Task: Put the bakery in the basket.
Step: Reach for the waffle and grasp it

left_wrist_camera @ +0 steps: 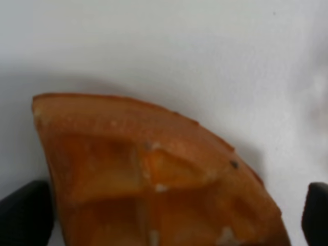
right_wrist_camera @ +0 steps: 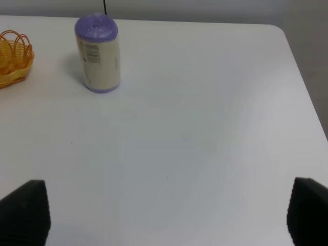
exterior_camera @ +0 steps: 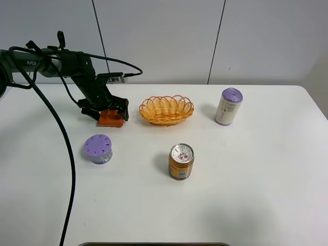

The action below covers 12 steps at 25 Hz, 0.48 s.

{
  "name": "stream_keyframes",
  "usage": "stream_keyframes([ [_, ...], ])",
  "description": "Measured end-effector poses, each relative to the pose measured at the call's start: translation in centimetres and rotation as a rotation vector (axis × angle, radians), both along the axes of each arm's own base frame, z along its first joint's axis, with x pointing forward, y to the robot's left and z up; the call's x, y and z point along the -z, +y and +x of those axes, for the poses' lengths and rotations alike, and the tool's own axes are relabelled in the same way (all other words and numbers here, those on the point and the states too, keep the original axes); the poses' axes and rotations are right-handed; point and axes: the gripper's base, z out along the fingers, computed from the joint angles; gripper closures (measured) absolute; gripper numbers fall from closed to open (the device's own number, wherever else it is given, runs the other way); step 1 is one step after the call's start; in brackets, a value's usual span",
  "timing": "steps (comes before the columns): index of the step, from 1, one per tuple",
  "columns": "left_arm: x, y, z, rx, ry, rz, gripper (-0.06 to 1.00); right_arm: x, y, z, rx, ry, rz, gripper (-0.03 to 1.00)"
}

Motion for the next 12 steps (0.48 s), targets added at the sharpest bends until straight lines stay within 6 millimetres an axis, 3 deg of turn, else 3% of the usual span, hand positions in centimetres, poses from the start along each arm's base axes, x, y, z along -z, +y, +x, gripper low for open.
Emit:
stream_keyframes([
  [8,1.0,-2.0,-0.7,0.068,-0.027,0.153,-0.05,0.0,0.0,0.0,0.000,0.000,0.000,0.05],
  [12,1.1,-2.0,-0.6,0.041,-0.025,0.161,-0.05,0.0,0.0,0.0,0.000,0.000,0.000,0.05],
])
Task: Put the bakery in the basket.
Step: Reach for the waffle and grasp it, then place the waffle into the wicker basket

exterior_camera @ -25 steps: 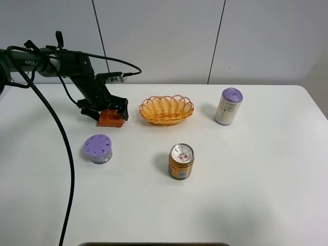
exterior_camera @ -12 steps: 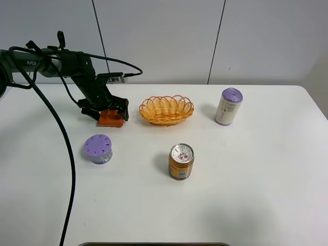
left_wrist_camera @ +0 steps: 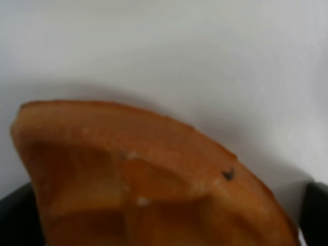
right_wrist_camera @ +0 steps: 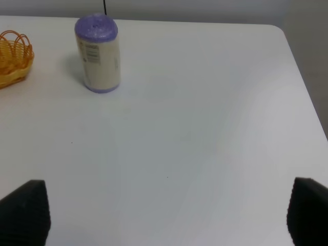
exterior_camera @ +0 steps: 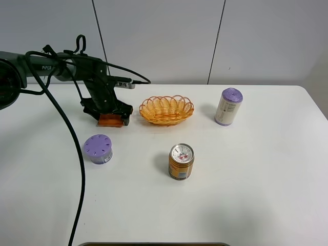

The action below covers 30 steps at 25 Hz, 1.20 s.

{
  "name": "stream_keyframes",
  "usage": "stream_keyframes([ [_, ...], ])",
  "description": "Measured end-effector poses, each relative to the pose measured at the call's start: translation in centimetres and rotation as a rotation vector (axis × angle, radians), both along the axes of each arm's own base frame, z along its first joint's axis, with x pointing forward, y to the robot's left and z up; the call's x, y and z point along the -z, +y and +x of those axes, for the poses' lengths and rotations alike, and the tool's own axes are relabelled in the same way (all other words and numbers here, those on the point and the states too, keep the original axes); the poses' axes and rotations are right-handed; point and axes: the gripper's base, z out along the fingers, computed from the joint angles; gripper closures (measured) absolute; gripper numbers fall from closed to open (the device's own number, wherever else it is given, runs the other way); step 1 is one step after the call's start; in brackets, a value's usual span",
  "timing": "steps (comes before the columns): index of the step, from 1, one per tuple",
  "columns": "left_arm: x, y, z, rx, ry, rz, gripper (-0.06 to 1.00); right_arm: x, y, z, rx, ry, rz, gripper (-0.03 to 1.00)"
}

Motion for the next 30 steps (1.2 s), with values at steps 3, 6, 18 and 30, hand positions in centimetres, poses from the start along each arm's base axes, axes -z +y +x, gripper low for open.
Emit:
stream_keyframes([
  [3,0.01,0.02,0.00,-0.005,0.003,0.002,-0.03,0.00,0.00,0.00,0.000,0.000,0.000,0.05],
  [6,0.02,0.02,0.02,-0.005,0.003,0.003,0.08,0.00,0.00,0.00,0.000,0.000,0.000,0.05],
  [18,0.03,0.05,-0.05,-0.012,0.012,0.005,0.21,0.00,0.00,0.00,0.000,0.000,0.000,0.05],
  [30,-0.55,0.26,-0.44,-0.040,0.045,0.018,0.21,0.00,0.00,0.00,0.000,0.000,0.000,0.05],
])
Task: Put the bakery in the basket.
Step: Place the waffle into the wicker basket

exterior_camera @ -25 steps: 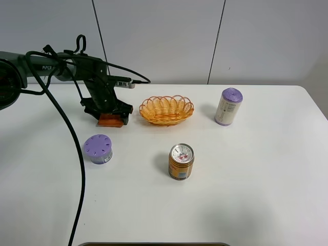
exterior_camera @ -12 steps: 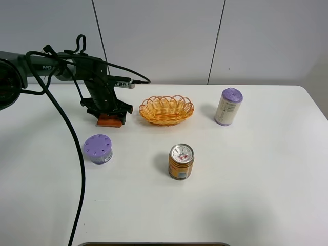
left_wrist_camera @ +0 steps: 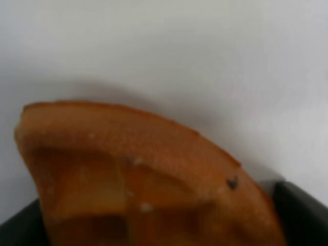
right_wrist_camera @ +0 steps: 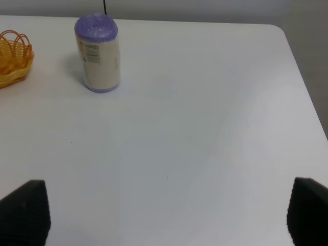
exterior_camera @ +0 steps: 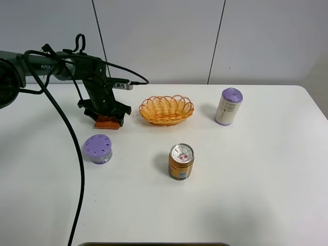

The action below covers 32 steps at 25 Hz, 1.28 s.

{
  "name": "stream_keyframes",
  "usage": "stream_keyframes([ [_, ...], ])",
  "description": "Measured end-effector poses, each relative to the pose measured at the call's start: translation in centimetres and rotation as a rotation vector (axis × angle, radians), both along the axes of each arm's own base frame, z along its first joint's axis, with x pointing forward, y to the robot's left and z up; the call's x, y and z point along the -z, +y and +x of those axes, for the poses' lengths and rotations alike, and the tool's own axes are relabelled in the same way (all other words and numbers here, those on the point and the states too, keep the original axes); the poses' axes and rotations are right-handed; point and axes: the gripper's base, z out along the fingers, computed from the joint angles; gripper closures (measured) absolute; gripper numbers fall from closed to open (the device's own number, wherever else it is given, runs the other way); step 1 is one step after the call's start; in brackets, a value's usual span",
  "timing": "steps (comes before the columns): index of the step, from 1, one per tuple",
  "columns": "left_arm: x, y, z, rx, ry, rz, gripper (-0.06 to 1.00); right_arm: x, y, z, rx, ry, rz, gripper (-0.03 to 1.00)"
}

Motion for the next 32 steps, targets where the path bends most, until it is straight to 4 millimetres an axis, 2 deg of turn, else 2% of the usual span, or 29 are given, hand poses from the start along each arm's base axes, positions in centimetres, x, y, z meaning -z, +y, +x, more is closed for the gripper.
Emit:
stream_keyframes([
  [7,-1.5,0.5,-0.7,0.009,0.028,0.035,0.21,0.0,0.0,0.0,0.000,0.000,0.000,0.05],
  [19,-8.1,-0.1,-0.2,-0.011,-0.091,-0.060,0.21,0.0,0.0,0.0,0.000,0.000,0.000,0.05],
  [22,-9.7,-1.5,0.1,0.006,-0.131,-0.102,0.21,0.0,0.0,0.0,0.000,0.000,0.000,0.05],
  [27,-11.6,-5.0,-0.2,0.075,-0.215,-0.152,0.21,0.0,0.0,0.0,0.000,0.000,0.000,0.05],
  [32,-12.3,-8.5,-1.1,0.104,-0.287,-0.216,0.21,0.0,0.0,0.0,0.000,0.000,0.000,0.05],
])
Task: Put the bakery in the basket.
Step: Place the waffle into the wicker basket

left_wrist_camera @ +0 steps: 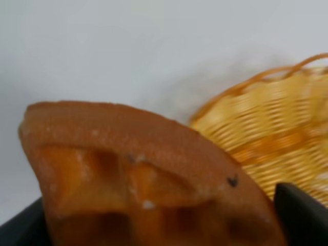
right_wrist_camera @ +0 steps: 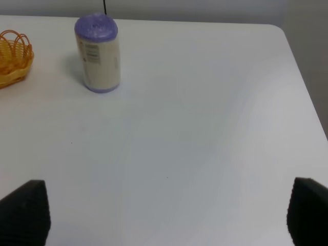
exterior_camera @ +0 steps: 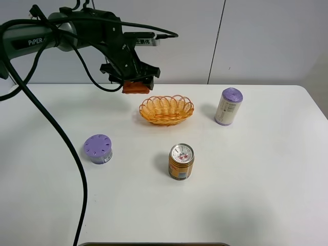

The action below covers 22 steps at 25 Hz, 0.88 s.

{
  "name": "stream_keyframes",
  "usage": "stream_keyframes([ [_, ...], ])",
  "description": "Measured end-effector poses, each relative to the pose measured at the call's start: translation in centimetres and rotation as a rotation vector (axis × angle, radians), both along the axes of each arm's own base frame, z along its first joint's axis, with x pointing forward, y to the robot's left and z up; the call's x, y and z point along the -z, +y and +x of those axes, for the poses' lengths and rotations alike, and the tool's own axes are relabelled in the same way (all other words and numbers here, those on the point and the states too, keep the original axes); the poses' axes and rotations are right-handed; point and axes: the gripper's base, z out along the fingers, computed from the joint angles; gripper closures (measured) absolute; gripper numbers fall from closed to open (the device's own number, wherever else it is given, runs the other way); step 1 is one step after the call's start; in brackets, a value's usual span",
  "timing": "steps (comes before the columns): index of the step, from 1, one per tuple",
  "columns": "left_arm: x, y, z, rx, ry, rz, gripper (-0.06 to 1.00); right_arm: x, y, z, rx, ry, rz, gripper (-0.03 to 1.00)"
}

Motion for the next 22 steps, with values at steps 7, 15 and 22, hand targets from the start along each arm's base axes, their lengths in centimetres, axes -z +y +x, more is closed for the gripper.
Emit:
stream_keyframes([
  [7,0.8,-4.3,-1.3,0.018,-0.051,-0.085,0.21,0.0,0.0,0.0,0.000,0.000,0.000,0.05],
  [15,6.0,-6.7,-1.3,0.034,-0.039,-0.097,0.21,0.0,0.0,0.0,0.000,0.000,0.000,0.05],
  [22,7.6,-6.8,-1.1,0.033,-0.030,-0.092,0.21,0.0,0.0,0.0,0.000,0.000,0.000,0.05],
])
